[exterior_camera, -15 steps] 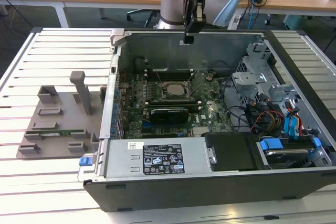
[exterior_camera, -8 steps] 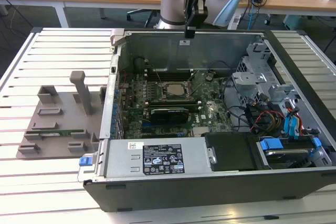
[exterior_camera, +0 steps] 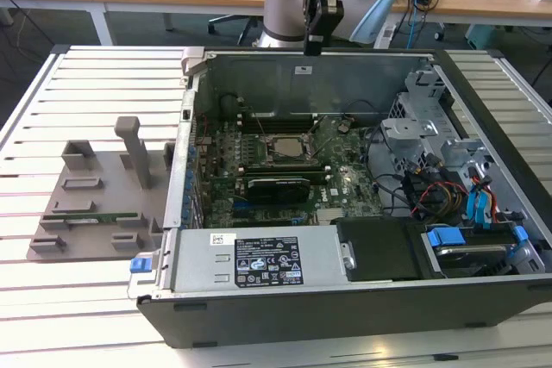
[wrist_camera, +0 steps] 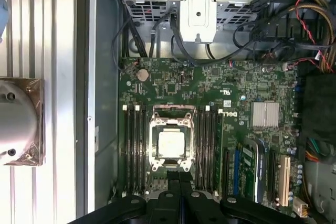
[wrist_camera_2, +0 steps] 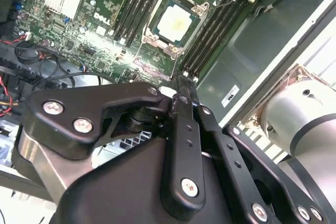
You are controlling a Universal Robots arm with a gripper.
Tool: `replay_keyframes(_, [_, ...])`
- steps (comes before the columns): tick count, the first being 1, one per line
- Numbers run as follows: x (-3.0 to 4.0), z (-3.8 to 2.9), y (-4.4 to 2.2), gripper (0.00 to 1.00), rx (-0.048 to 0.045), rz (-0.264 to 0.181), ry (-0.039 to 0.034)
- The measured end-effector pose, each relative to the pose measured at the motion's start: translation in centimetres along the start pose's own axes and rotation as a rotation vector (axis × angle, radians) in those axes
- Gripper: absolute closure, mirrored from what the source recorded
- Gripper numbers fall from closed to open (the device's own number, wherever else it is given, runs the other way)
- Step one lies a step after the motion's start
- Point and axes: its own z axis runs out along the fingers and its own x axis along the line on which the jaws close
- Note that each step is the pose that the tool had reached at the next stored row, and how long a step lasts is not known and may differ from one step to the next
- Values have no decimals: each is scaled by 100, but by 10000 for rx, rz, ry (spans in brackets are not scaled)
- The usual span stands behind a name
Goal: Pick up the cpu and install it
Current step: 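Close the cpu cover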
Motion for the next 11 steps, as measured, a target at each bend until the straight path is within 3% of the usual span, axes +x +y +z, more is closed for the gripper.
replay_keyframes(5, [-1, 109, 143, 89, 43, 1, 3])
replay_keyframes(11, [0, 237, 241, 89, 62, 0, 4])
